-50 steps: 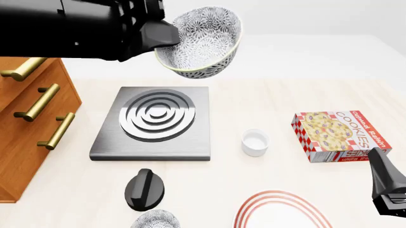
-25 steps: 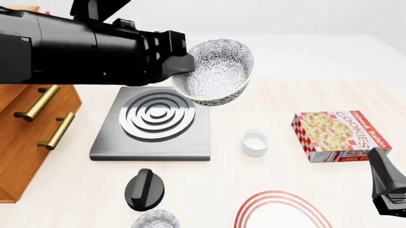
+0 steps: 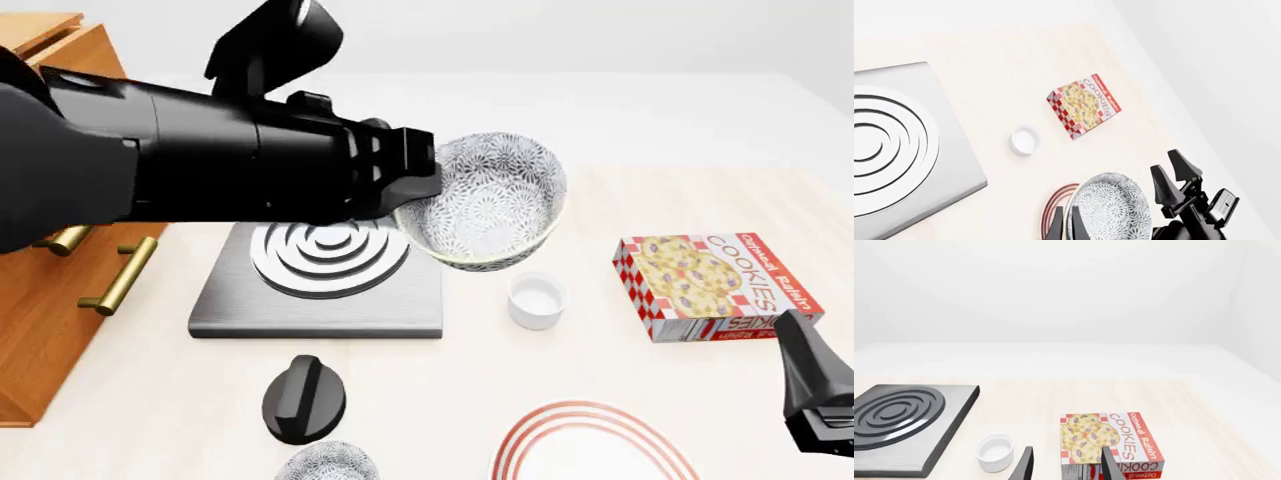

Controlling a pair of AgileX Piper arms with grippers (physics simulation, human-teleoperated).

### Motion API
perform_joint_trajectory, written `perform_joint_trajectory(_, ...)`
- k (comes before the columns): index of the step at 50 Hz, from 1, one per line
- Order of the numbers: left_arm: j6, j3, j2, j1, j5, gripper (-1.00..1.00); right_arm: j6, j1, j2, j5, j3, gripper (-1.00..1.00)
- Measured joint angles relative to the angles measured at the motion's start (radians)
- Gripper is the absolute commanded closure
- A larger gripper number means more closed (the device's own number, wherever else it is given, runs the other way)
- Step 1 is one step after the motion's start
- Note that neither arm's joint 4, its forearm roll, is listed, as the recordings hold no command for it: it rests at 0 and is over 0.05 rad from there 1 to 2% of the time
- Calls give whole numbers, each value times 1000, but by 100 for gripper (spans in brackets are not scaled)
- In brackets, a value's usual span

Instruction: Pick the akita bowl on the wooden cabinet and place it on the plate.

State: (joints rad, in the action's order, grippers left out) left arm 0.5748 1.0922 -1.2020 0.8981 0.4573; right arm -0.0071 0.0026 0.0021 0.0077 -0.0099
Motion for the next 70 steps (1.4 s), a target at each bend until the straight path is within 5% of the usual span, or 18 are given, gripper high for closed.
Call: perform_joint_trajectory(70,46,-61,-165,126,-107,100,0,1,0,0,0,-100)
